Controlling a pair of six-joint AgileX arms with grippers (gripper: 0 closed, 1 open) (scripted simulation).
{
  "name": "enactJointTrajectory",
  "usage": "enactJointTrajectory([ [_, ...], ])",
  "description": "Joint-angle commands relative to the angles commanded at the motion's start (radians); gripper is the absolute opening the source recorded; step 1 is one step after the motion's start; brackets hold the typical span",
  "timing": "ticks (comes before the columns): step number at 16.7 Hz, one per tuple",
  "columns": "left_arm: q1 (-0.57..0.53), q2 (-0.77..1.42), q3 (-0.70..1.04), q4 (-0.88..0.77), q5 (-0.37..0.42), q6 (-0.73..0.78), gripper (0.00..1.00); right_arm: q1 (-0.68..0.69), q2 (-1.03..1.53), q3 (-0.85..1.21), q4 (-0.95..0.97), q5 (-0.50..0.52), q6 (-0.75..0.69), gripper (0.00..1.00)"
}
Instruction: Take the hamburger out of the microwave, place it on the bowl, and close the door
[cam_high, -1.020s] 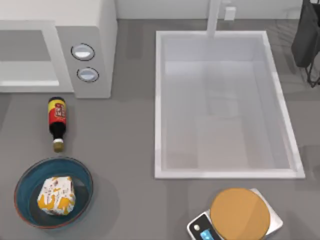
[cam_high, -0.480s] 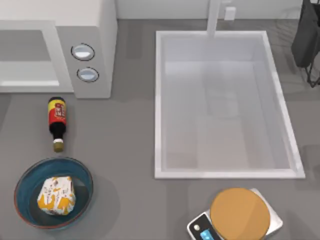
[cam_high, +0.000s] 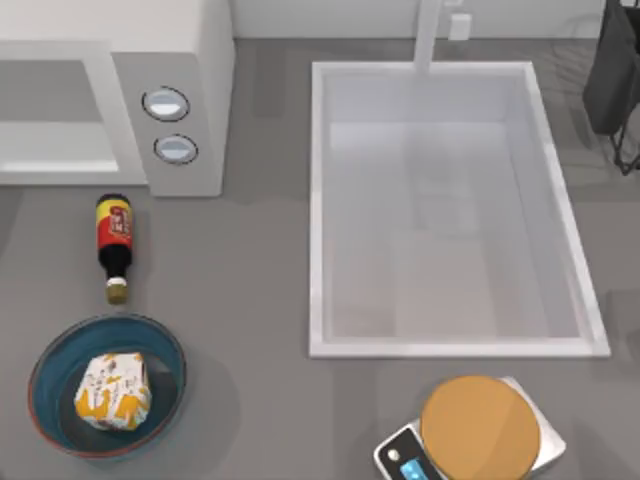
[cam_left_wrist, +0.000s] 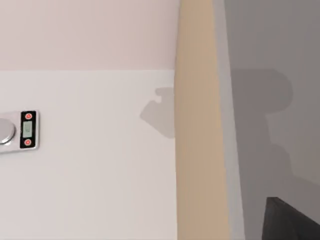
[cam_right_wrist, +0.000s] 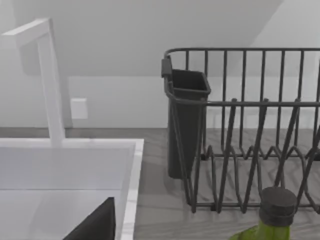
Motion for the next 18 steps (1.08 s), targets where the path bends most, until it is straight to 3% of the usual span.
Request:
enactJointTrajectory([
  [6,-0.013,-0.02,-0.016,0.008,-0.004,-0.011,0.0,0.0,0.0,0.0,0.0,0.0,0.0,1.0],
  [14,-0.158,-0.285,-0.354,0.166,-0.076,-0.171,0.0,0.0,0.0,0.0,0.0,0.0,0.0,1.0],
  [18,-0.176,-0.315,-0.386,0.185,-0.084,-0.191,0.0,0.0,0.0,0.0,0.0,0.0,0.0,1.0],
])
